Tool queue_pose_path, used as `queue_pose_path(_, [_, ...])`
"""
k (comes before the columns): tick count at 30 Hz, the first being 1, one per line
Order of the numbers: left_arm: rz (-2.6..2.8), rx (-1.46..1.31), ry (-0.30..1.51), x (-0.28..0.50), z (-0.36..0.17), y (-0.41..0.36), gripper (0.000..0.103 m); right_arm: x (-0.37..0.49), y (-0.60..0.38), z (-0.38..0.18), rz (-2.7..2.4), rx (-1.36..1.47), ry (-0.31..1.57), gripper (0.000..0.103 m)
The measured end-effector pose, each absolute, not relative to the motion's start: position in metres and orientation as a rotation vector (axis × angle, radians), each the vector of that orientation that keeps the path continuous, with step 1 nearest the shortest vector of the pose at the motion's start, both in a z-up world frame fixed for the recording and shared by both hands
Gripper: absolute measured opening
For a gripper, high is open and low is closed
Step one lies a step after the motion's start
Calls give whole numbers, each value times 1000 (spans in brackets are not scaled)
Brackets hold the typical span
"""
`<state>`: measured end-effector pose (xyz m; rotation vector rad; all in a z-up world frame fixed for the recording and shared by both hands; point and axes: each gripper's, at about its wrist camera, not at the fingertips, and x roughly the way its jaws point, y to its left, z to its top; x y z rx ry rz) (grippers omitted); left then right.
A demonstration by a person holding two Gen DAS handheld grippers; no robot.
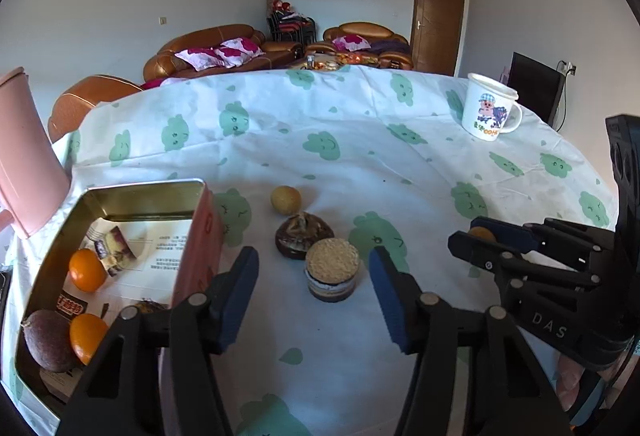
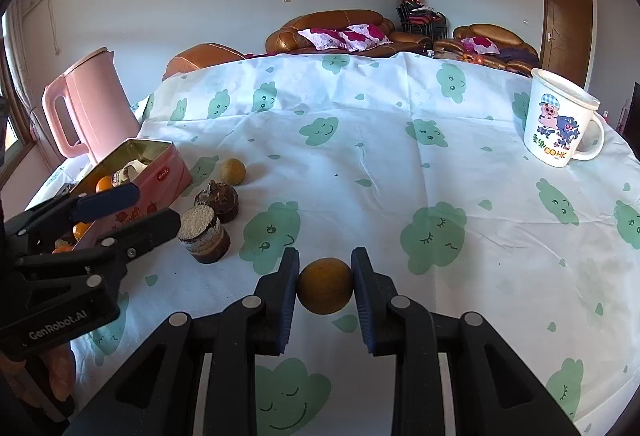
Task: Organize fruits
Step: 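Grasp the small brown round fruit on the cloth with the right tool, then grasp the tan-topped cupcake with the left tool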
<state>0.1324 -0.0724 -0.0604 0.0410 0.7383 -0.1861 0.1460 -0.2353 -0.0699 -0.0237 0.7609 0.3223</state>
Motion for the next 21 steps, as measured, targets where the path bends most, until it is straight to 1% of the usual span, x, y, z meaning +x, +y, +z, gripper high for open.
queue_pose_path(1, [-186, 38, 753, 134, -63, -74, 53, 146, -234, -70, 323, -30, 760, 28])
queue_pose_path(2, [-186, 36, 763, 136, -65, -75, 52, 145, -233, -70, 326, -37, 760, 28])
queue_pose_path(9, [-193, 23, 822, 151, -77, -80, 51, 148, -234, -73, 341, -22, 778, 29])
queue_pose_path(11, [-196, 12, 847, 157, -82, -81, 41, 148, -234, -74, 342, -18, 782, 29])
queue_pose_path(12, [-208, 4, 863, 159, -85, -81, 38, 148, -235, -74, 343, -19, 783, 29])
queue_pose_path(21, [-225, -6, 821, 153, -79, -82, 37, 145, -235, -71, 362, -10, 758, 29])
